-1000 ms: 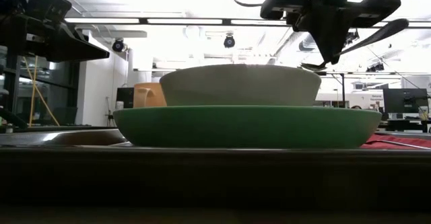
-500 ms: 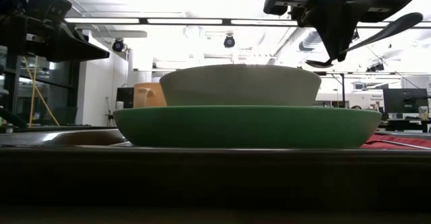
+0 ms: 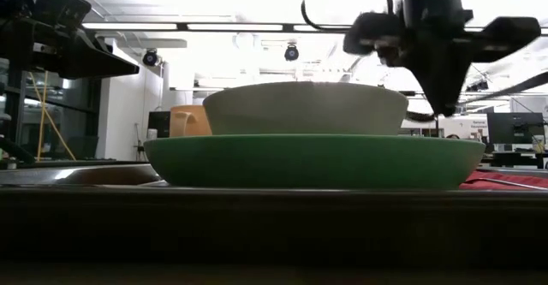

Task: Set up tray
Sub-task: Put the blue spoon on top of the red table napkin

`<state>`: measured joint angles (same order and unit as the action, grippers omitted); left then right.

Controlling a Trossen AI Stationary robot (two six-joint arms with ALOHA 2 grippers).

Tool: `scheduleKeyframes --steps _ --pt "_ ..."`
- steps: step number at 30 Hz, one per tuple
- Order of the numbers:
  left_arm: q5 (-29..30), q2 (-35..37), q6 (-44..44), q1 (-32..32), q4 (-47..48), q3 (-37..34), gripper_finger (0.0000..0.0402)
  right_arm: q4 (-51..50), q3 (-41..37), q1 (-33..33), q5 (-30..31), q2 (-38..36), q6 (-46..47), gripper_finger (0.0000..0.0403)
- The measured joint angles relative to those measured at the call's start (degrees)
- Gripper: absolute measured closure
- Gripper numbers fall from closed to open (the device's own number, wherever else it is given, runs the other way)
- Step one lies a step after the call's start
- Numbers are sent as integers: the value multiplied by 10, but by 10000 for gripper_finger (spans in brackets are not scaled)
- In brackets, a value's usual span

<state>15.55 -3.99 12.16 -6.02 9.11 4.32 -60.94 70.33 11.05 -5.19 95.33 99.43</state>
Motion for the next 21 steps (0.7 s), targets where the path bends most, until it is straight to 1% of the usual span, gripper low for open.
scheduleKeyframes --steps 3,7,10,21 --pt "0 0 0 0 0 0 305 18 -21 0 -15 0 7 401" --pt "0 0 0 0 0 0 305 70 -38 0 -17 0 11 401" --pt "0 0 0 0 0 0 305 91 -47 0 -16 0 11 401" --pt "0 0 0 0 0 0 305 105 -66 0 -21 0 21 401"
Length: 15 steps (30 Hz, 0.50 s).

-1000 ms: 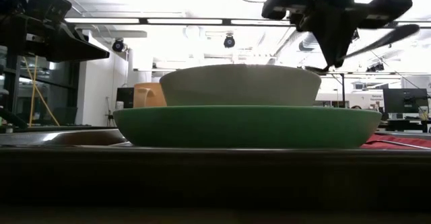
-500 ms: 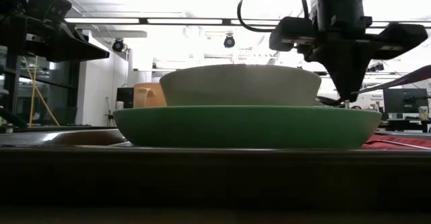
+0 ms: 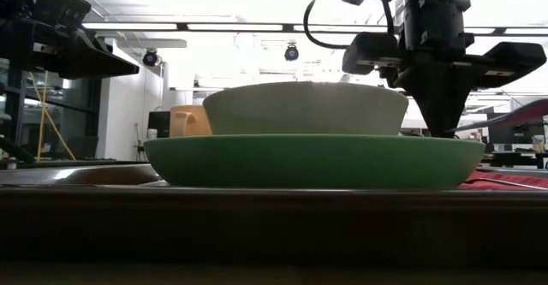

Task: Set up tray
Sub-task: Put the blue spoon on top of the red table napkin

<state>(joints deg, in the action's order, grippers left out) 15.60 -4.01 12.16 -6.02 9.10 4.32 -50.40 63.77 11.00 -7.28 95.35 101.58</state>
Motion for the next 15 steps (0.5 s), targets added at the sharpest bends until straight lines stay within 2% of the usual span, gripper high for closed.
scheduleKeyframes --steps 15 --pt "0 0 0 0 0 0 305 -5 0 0 11 0 -4 401"
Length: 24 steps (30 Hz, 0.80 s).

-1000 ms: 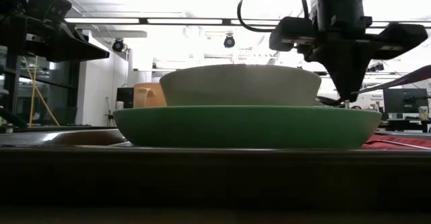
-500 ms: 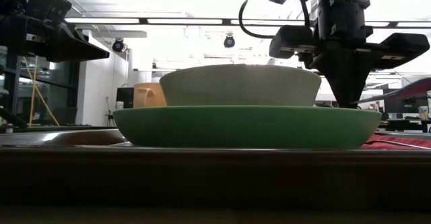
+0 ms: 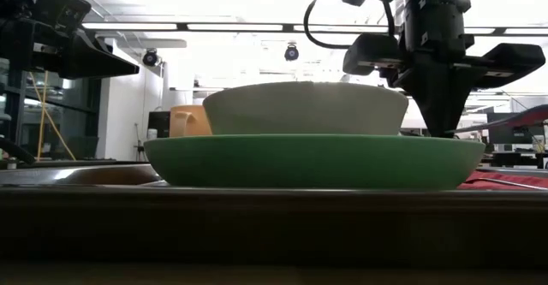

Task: Set up tray
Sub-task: Put the blue spoon on top of the red table napkin

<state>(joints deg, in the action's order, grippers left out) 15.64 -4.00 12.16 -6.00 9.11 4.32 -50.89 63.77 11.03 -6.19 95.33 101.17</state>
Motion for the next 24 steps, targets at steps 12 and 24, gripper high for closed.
scheduleKeyframes --steps 12,24 --pt "0 0 0 0 0 0 305 -7 0 0 -3 25 -15 402" --pt "1 0 0 0 0 0 305 6 -8 -2 11 29 -8 400"
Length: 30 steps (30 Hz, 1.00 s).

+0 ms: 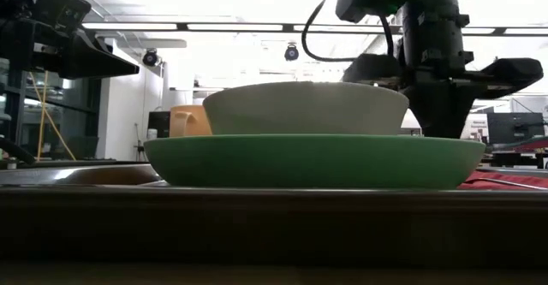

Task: Set up tray
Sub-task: Put the blue spoon on top of the red table napkin

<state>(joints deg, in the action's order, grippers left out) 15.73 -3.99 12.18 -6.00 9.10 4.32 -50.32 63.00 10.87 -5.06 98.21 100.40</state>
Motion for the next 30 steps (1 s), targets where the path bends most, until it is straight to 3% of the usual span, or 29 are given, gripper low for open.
scheduleKeyframes --steps 7,30 --pt "0 0 0 0 0 0 305 67 -45 0 -28 1 18 401" --pt "0 0 0 0 0 0 305 87 -48 1 -39 0 26 401"
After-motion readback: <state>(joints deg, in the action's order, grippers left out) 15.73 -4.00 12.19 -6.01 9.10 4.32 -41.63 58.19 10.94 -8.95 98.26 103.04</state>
